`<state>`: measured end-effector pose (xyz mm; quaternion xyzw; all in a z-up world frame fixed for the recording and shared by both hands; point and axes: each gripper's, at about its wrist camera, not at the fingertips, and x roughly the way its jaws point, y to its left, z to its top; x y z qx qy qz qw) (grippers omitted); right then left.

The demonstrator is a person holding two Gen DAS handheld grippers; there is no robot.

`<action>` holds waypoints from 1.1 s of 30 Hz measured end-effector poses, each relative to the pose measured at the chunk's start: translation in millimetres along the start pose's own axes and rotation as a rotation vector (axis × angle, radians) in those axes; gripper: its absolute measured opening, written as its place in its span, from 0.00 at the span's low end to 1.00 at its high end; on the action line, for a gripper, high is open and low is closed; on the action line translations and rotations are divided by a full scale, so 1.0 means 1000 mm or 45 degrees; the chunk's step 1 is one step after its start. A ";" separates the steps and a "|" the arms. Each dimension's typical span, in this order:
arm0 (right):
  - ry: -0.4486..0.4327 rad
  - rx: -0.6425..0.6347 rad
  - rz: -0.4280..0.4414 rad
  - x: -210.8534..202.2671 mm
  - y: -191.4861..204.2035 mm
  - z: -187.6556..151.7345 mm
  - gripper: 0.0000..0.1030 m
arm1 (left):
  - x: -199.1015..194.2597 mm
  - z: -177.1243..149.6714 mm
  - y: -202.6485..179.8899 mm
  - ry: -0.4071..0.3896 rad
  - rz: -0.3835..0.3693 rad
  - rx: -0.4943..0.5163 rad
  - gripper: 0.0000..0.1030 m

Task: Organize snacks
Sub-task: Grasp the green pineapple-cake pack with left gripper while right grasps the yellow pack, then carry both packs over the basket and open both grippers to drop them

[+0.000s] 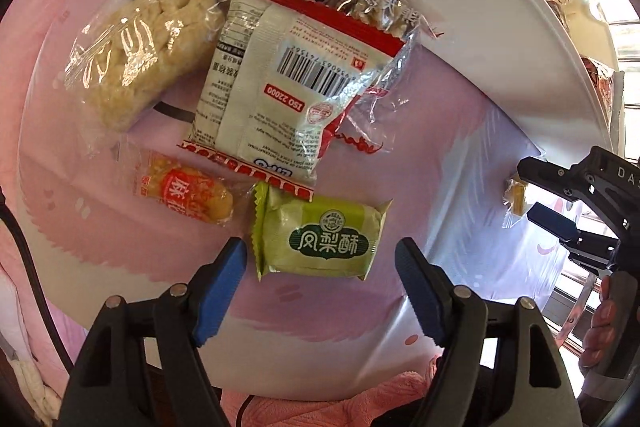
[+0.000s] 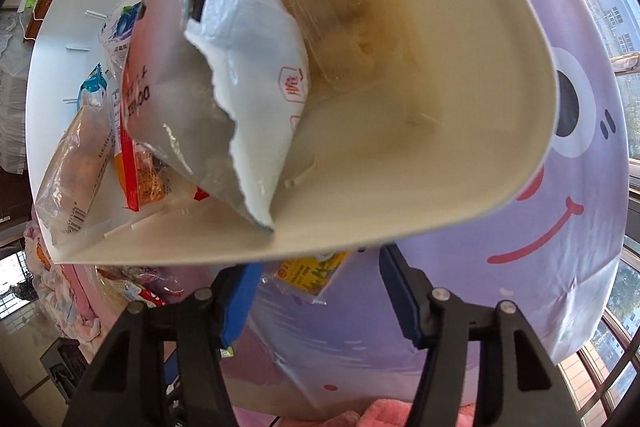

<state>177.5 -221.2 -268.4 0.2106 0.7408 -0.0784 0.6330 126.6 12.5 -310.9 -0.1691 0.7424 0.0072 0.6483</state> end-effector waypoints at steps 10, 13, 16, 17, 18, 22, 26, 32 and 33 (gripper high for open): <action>-0.016 -0.014 -0.150 0.000 0.014 0.002 0.41 | 0.002 0.019 -0.020 0.036 0.070 0.092 0.58; -0.020 -0.010 -0.198 0.004 0.021 0.001 0.31 | 0.005 0.015 -0.025 0.027 0.061 0.094 0.53; -0.020 -0.010 -0.199 0.005 0.017 -0.001 0.27 | 0.003 0.018 -0.026 0.024 0.061 0.098 0.50; -0.021 -0.016 -0.188 0.005 0.016 -0.001 0.25 | 0.003 0.017 -0.025 0.023 0.060 0.096 0.49; -0.021 -0.023 -0.177 0.006 0.012 -0.001 0.25 | 0.002 0.017 -0.025 0.023 0.061 0.098 0.49; -0.004 -0.038 -0.133 0.008 -0.002 -0.001 0.25 | 0.000 0.017 -0.025 0.019 0.059 0.090 0.48; 0.002 -0.060 -0.102 0.009 0.004 -0.017 0.25 | -0.007 0.010 -0.022 0.002 0.063 0.079 0.48; -0.043 -0.147 -0.065 -0.008 0.008 -0.032 0.25 | -0.023 -0.007 -0.031 -0.074 0.080 0.115 0.48; -0.048 -0.165 -0.060 -0.011 0.008 -0.035 0.25 | -0.026 -0.011 -0.033 -0.093 0.082 0.125 0.48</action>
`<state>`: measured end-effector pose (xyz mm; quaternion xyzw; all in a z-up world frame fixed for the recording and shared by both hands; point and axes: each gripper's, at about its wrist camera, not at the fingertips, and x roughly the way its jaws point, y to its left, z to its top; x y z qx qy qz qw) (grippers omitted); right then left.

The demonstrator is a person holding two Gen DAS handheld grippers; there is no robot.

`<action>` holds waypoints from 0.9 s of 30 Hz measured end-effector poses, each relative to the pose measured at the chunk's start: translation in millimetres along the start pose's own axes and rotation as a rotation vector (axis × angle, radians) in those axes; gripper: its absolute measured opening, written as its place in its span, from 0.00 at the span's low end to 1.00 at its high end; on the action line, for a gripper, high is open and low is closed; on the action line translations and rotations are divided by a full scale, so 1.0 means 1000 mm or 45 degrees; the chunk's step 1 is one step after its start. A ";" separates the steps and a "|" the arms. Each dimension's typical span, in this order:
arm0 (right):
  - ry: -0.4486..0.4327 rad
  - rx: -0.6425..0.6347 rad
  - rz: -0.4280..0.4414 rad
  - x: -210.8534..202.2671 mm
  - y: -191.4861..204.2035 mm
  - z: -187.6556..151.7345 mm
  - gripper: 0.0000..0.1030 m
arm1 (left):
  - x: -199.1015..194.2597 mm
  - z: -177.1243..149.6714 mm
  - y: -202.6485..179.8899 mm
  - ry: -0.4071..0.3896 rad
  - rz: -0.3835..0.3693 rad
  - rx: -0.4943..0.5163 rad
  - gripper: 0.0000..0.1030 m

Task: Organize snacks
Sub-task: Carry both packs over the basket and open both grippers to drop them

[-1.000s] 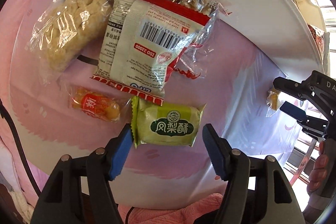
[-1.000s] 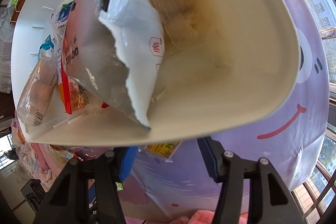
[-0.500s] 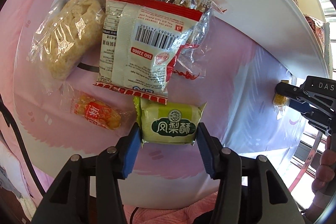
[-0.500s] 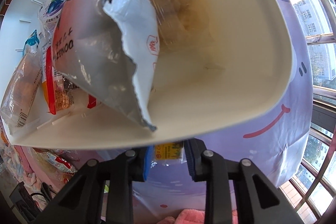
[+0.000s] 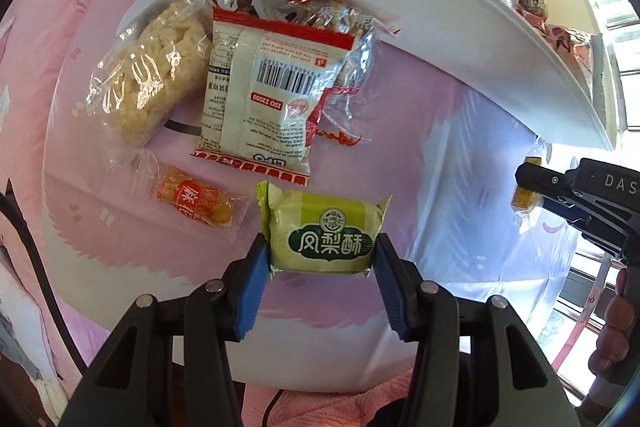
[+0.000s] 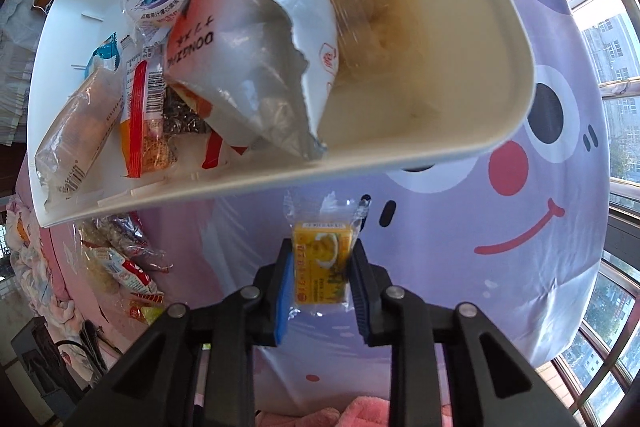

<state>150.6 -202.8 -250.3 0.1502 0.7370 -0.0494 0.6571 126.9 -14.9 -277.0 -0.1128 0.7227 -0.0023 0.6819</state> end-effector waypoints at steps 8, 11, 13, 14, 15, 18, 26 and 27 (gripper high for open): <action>-0.055 -0.195 0.151 -0.028 0.010 -0.026 0.25 | -0.056 -0.012 -0.028 -0.163 -0.008 0.065 0.48; -0.107 -0.270 0.216 -0.040 0.014 -0.029 0.25 | -0.076 -0.021 -0.038 -0.231 -0.006 0.102 0.48; -0.157 -0.312 0.251 -0.051 0.018 -0.031 0.25 | -0.090 -0.019 -0.044 -0.270 -0.012 0.120 0.48; -0.185 -0.332 0.267 -0.058 0.018 -0.031 0.25 | -0.095 -0.020 -0.046 -0.290 -0.015 0.129 0.48; -0.216 -0.350 0.279 -0.066 0.016 -0.030 0.25 | -0.100 -0.021 -0.048 -0.310 -0.015 0.137 0.48; -0.315 -0.406 0.317 -0.090 0.013 -0.026 0.25 | -0.115 -0.017 -0.054 -0.373 -0.001 0.156 0.48; -0.585 -0.524 0.336 -0.140 -0.001 -0.022 0.25 | -0.151 -0.010 -0.065 -0.499 -0.005 0.200 0.49; -0.613 -0.529 0.329 -0.144 -0.004 -0.021 0.25 | -0.153 -0.008 -0.066 -0.508 -0.010 0.205 0.49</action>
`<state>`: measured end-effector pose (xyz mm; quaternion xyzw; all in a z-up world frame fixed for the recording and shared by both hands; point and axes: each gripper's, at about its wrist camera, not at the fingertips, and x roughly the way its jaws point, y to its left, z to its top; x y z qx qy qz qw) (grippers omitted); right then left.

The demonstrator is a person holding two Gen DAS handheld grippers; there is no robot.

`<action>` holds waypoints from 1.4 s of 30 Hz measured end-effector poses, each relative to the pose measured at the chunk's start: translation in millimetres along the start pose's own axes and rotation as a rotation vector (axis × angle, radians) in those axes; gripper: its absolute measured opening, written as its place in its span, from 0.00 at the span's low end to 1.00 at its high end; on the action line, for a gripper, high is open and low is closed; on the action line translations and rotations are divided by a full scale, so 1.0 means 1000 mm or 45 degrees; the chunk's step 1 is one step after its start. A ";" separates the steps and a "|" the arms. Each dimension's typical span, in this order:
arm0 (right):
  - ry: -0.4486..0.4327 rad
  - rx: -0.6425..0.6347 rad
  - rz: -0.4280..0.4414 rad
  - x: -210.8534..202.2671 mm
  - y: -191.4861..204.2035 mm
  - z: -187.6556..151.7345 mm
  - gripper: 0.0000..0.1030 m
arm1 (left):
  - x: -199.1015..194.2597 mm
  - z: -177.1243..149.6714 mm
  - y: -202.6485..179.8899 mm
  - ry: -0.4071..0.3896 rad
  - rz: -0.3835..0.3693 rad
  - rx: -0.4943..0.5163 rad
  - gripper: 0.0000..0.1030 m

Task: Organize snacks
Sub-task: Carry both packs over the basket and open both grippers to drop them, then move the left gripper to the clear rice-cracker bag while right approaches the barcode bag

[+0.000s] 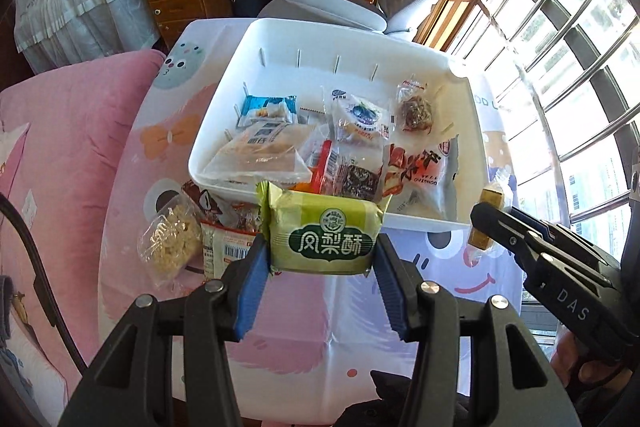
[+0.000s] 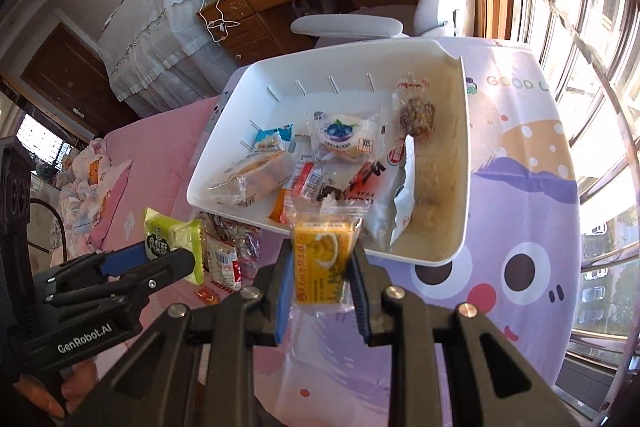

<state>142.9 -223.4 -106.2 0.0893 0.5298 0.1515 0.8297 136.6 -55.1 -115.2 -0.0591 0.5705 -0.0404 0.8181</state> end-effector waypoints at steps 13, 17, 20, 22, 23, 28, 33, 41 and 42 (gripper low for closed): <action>-0.090 0.045 -0.119 0.002 -0.031 0.018 0.25 | 0.023 0.032 -0.014 -0.121 -0.169 0.075 0.49; -0.078 0.081 -0.136 0.007 -0.040 0.019 0.26 | 0.032 0.039 -0.017 -0.130 -0.204 0.086 0.53; -0.048 0.123 -0.144 0.011 -0.045 0.019 0.27 | 0.036 0.042 -0.016 -0.115 -0.231 0.069 0.62; -0.035 0.150 -0.149 0.013 -0.049 0.018 0.30 | 0.037 0.041 -0.015 -0.110 -0.243 0.058 0.66; -0.034 0.159 -0.153 0.013 -0.050 0.017 0.33 | 0.036 0.040 -0.016 -0.109 -0.245 0.058 0.67; -0.047 0.165 -0.160 0.008 -0.051 0.016 0.45 | 0.029 0.035 -0.017 -0.112 -0.240 0.056 0.70; -0.058 0.155 -0.144 0.000 -0.048 0.011 0.51 | 0.016 0.026 -0.017 -0.138 -0.233 0.042 0.71; -0.063 0.104 -0.103 -0.015 -0.039 -0.007 0.56 | -0.003 -0.008 -0.013 -0.157 -0.187 -0.008 0.72; -0.058 0.100 -0.098 -0.016 -0.038 -0.010 0.56 | -0.005 -0.014 -0.012 -0.152 -0.180 -0.021 0.72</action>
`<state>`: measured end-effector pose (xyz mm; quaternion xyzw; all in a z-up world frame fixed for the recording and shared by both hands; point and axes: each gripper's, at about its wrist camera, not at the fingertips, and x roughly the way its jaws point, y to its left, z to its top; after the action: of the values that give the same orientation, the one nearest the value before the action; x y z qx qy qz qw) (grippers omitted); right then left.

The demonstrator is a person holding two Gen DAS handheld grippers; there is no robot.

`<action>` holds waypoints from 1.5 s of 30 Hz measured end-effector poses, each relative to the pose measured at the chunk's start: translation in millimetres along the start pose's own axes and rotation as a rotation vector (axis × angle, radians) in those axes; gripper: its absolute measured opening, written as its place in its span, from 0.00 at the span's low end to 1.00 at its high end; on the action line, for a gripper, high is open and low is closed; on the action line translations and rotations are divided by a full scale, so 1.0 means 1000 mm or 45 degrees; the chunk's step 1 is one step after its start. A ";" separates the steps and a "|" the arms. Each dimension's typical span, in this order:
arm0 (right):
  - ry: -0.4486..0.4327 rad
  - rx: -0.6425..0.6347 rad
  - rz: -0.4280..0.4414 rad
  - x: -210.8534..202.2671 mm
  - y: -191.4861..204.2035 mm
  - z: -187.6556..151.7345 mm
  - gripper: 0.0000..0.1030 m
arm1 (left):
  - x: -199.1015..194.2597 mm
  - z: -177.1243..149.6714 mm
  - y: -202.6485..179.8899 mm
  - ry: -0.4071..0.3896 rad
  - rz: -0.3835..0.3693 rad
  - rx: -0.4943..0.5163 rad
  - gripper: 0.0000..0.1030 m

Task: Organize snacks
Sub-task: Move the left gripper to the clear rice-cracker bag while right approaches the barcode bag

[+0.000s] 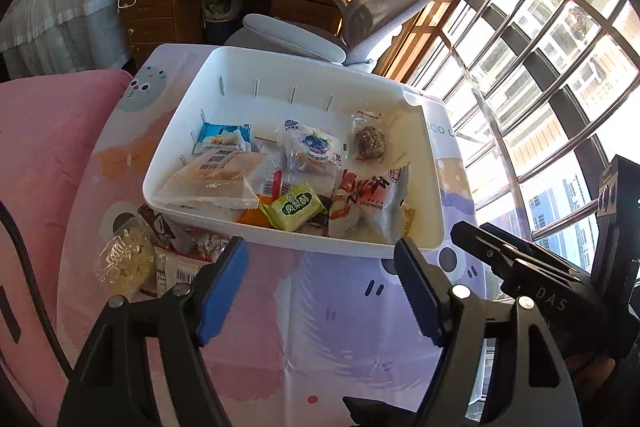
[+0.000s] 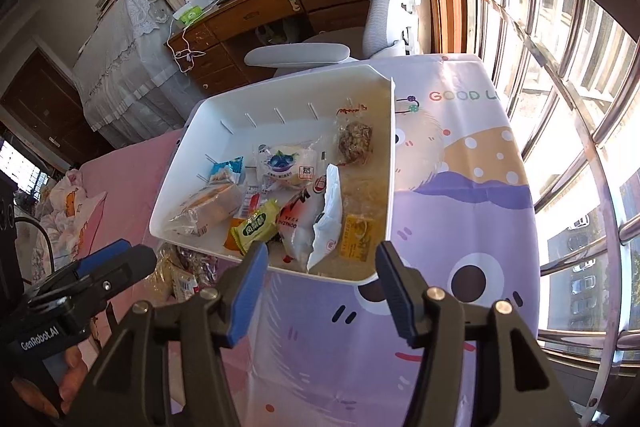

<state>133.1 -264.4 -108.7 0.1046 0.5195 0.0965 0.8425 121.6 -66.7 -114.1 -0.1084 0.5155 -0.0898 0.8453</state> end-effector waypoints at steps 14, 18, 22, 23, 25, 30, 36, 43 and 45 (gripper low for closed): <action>0.126 -0.087 0.061 0.007 0.022 -0.039 0.58 | -0.039 -0.062 0.056 0.026 0.204 -0.192 0.73; 0.160 -0.106 0.073 0.016 0.034 -0.044 0.60 | -0.047 -0.068 0.078 0.021 0.234 -0.232 0.75; 0.165 -0.113 0.062 0.023 0.049 -0.044 0.62 | -0.047 -0.067 0.100 0.045 0.252 -0.256 0.75; 0.162 -0.111 0.058 0.025 0.053 -0.044 0.63 | -0.047 -0.065 0.105 0.050 0.252 -0.251 0.75; 0.156 -0.102 0.047 0.029 0.062 -0.043 0.63 | -0.047 -0.061 0.116 0.058 0.243 -0.227 0.75; 0.148 -0.036 0.019 0.039 0.088 -0.046 0.64 | -0.046 -0.045 0.146 0.093 0.205 -0.148 0.75; 0.140 0.055 -0.025 0.055 0.118 -0.055 0.65 | -0.037 -0.020 0.180 0.155 0.165 -0.034 0.75; 0.103 0.141 -0.072 0.073 0.146 -0.068 0.65 | -0.010 -0.002 0.204 0.271 0.106 0.151 0.79; 0.082 0.147 -0.086 0.078 0.154 -0.072 0.65 | 0.001 0.001 0.209 0.313 0.100 0.207 0.80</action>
<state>94.3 -89.8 -164.1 0.1321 0.5542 0.0411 0.8208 131.5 134.0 -171.8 -0.0076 0.6099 -0.1108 0.7847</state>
